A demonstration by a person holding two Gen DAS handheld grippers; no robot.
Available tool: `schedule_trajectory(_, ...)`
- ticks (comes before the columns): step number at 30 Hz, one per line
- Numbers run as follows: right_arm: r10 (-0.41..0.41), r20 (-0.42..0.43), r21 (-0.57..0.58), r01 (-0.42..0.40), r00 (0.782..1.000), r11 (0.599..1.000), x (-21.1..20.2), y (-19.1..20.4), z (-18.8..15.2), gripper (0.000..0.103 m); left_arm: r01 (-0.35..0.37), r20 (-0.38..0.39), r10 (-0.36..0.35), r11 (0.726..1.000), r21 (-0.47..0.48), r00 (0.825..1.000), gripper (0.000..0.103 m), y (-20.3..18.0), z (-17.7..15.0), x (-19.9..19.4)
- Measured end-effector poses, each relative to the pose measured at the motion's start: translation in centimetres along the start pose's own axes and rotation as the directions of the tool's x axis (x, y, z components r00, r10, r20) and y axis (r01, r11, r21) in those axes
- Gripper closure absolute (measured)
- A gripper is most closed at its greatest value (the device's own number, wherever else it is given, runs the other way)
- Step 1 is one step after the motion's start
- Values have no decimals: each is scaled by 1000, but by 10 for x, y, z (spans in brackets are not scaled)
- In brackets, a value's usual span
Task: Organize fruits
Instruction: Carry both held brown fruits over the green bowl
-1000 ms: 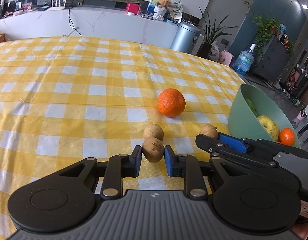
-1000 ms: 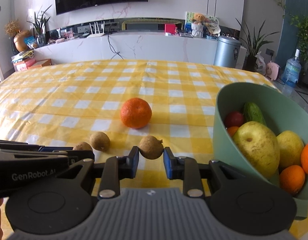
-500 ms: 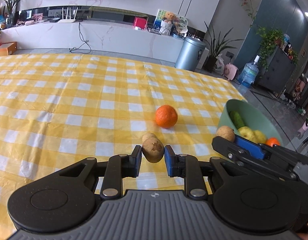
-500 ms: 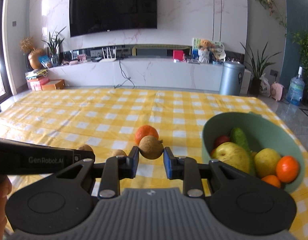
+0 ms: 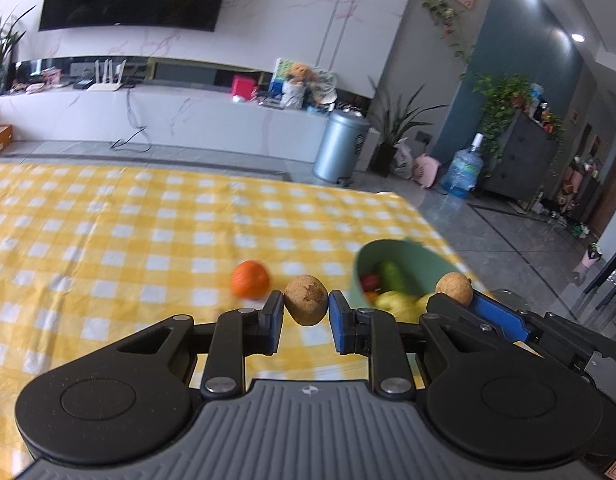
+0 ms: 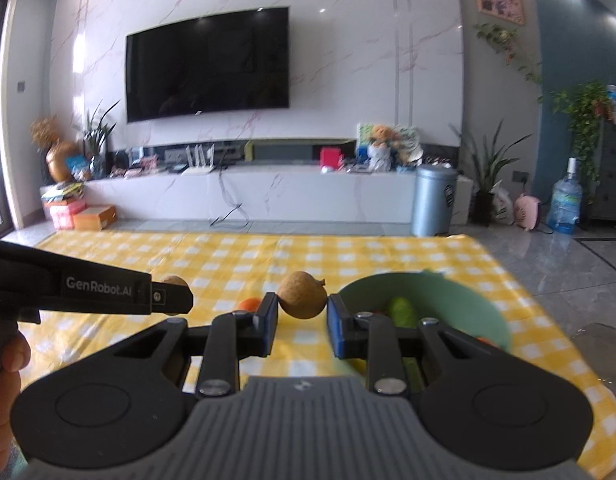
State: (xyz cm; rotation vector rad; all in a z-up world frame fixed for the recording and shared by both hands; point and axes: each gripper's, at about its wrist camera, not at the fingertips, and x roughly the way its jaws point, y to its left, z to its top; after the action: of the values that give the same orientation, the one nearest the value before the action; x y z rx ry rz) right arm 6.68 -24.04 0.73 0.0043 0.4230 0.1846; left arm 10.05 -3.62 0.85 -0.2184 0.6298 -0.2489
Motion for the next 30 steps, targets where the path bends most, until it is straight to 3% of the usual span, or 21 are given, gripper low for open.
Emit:
schedule_trajectory(8,-63,-12,25,63,998,998,-10,-49,7,80,75,3,-75,996,58,997,76,-50,14,18)
schedule_trajectory(14,-90,-72,3,90,993,996,3,-75,6,80,129,-55,-124,987,94,991,76,-80,19,50)
schedule_trajectory(19,-101,-140,-7,102,985,995,18,-89,0,80,160,-116,-149,983,90,982,76,-90,13,76)
schedule_trajectory(30,-85,-279,33,98,957,995,51,-104,-12,80,154,-226,-136,986,65,965,76,-89,5,122)
